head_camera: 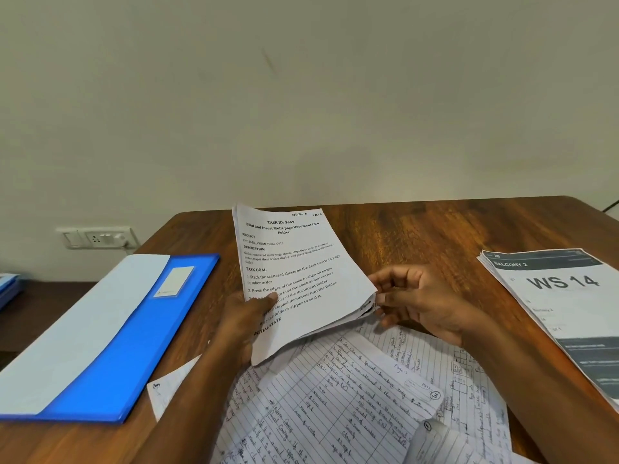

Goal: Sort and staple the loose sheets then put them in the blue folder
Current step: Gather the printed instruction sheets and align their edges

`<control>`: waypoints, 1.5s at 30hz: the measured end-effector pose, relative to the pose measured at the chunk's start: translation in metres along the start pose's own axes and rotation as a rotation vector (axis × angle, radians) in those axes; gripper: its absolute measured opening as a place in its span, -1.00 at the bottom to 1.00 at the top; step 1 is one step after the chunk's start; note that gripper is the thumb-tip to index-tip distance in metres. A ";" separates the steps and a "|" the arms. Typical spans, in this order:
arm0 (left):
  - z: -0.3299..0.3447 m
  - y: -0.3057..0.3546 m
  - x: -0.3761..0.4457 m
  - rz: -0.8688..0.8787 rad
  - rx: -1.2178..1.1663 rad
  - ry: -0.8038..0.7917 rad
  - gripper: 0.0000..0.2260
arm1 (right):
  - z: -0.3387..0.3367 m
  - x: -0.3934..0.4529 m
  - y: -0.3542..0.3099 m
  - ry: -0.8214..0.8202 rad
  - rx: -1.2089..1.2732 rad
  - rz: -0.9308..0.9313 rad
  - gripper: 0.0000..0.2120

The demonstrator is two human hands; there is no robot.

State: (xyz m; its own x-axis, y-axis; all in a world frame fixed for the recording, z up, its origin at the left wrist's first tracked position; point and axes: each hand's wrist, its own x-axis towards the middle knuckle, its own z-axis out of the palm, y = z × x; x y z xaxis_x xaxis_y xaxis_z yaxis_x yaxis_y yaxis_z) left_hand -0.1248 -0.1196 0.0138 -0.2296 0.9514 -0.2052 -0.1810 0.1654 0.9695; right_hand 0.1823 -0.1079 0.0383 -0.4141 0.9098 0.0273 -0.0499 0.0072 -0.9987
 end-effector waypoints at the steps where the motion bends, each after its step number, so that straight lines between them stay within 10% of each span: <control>1: 0.000 0.000 0.000 0.003 0.006 0.000 -0.86 | 0.000 0.000 0.000 0.001 0.005 0.005 -0.70; 24: -0.001 -0.002 0.003 -0.006 0.039 0.001 -0.83 | 0.003 0.002 -0.002 0.186 0.037 0.121 -0.48; 37: 0.000 -0.002 0.002 0.039 0.040 0.010 -0.82 | -0.007 0.000 -0.004 0.040 -0.035 0.239 -0.77; 45: 0.006 -0.001 -0.002 0.062 0.041 -0.010 -0.81 | -0.001 0.000 -0.004 -0.006 0.048 0.277 -0.58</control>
State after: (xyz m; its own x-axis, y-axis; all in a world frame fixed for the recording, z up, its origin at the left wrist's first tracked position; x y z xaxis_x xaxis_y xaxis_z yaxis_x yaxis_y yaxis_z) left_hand -0.1183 -0.1206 0.0138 -0.2294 0.9627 -0.1436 -0.1279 0.1164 0.9849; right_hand 0.1836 -0.1074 0.0422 -0.4236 0.8716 -0.2466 0.0230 -0.2618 -0.9649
